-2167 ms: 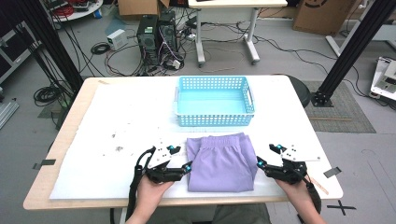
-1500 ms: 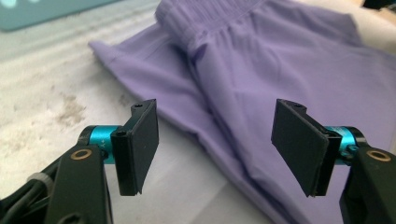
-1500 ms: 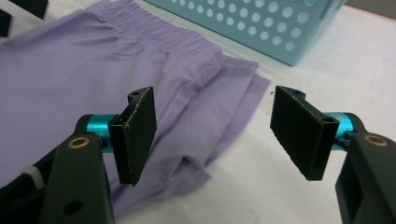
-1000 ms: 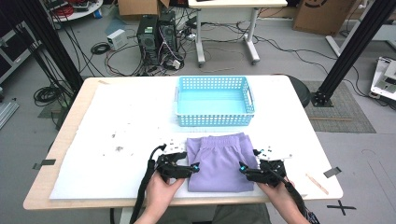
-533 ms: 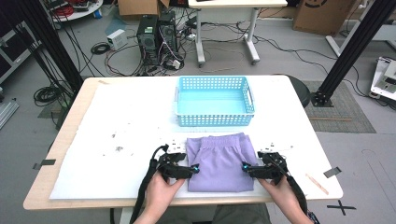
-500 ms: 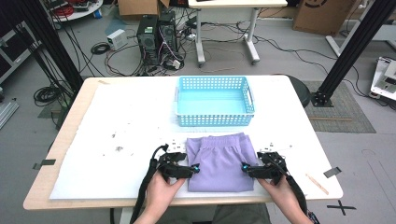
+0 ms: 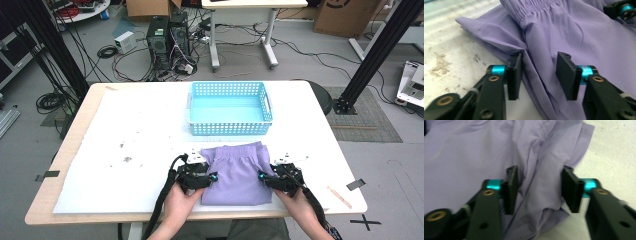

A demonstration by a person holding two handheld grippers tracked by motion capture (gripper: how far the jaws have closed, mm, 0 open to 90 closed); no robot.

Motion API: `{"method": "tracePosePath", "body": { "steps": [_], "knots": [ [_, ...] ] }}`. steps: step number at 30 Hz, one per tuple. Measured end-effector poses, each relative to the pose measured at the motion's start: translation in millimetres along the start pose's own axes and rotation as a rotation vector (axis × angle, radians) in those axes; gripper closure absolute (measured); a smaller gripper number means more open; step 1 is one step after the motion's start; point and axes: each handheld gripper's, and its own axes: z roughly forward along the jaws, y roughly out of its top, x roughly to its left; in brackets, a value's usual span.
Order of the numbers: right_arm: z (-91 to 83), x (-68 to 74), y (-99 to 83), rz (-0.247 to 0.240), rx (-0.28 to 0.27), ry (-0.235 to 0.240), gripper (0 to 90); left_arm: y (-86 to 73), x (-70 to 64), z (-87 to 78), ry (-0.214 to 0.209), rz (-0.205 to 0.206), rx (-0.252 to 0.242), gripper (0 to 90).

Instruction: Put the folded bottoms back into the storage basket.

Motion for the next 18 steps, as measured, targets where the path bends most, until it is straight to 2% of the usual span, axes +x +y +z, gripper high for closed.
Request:
{"method": "tracePosePath", "body": {
  "steps": [4, 7, 10, 12, 15, 18],
  "knots": [
    [1.2, 2.7, 1.2, -0.014, -0.002, 0.022, 71.7, 0.9, -0.8, 1.2, 0.016, 0.006, 0.000, 64.7],
    [2.2, 4.4, 2.3, -0.021, 0.001, 0.045, 80.0, 1.5, 0.3, 1.8, 0.010, -0.003, -0.001, 69.3],
    [2.9, 3.3, 2.6, -0.021, -0.001, 0.065, 83.6, 2.5, 2.0, 3.8, -0.025, -0.019, 0.001, 78.3],
    [2.9, 2.1, 2.6, -0.015, -0.001, 0.080, 84.9, 3.6, 0.8, 5.1, -0.030, -0.007, 0.004, 82.6],
    [3.1, 0.1, 2.5, -0.016, -0.008, 0.097, 85.9, 4.3, 0.6, 5.7, -0.035, -0.003, 0.003, 84.1],
    [1.5, -0.1, 2.6, -0.014, -0.012, 0.116, 86.4, 4.7, 1.9, 4.7, -0.056, 0.005, -0.007, 84.9]
  ]
}}
